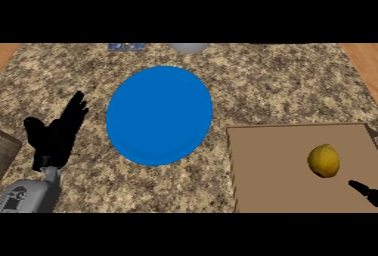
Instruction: Pick the lemon from the tray and place it in the plate
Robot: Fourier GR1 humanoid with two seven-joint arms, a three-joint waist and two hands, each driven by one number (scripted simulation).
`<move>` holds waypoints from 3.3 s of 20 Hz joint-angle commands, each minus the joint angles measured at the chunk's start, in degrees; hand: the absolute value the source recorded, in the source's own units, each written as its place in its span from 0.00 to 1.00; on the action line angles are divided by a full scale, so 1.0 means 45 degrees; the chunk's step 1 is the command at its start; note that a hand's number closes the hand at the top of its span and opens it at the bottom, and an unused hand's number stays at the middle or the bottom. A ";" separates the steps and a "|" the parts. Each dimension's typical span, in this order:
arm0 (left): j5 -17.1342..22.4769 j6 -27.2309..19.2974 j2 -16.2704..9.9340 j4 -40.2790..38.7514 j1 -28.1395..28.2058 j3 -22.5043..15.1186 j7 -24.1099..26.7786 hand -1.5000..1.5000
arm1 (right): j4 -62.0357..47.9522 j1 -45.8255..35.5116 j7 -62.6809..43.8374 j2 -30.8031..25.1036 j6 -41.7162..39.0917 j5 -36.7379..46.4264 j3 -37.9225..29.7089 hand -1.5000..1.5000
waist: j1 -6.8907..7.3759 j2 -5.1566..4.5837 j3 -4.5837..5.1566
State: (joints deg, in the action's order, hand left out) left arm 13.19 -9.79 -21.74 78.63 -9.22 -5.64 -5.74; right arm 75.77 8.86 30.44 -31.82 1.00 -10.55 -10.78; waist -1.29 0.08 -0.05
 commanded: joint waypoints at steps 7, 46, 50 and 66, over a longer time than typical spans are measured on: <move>-0.0398 0.0385 0.0165 -0.0220 -0.0616 0.0490 -0.0488 0.50 | 0.3312 0.1968 -0.2661 -0.1228 -0.0541 0.1277 -0.0283 0.00 | 0.0161 -0.0004 0.0023; -0.2212 0.1470 0.1783 0.0527 0.0105 0.1571 -0.0829 0.50 | 0.1873 -0.2268 -0.8964 0.0425 -0.4058 0.9035 0.1859 0.00 | 0.0283 -0.0017 0.0011; -0.1903 0.2151 0.1643 -0.0643 -0.0023 0.2079 0.0409 0.50 | -0.0040 -0.3510 -0.8248 0.0470 -0.4563 0.9260 0.2079 0.00 | 0.0334 -0.0040 0.0011; -0.2148 0.2223 0.1855 0.0515 -0.0127 0.1830 -0.0996 0.50 | 0.3155 -0.3664 -0.9343 0.4059 -0.4144 1.1151 0.5298 1.00 | 0.0693 0.0033 0.0050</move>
State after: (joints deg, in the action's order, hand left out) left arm 3.60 -0.44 -13.70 80.94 -9.56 3.46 -9.86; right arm 84.42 -5.29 -5.75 -24.73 -20.24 35.90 2.63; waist 0.07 0.45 0.89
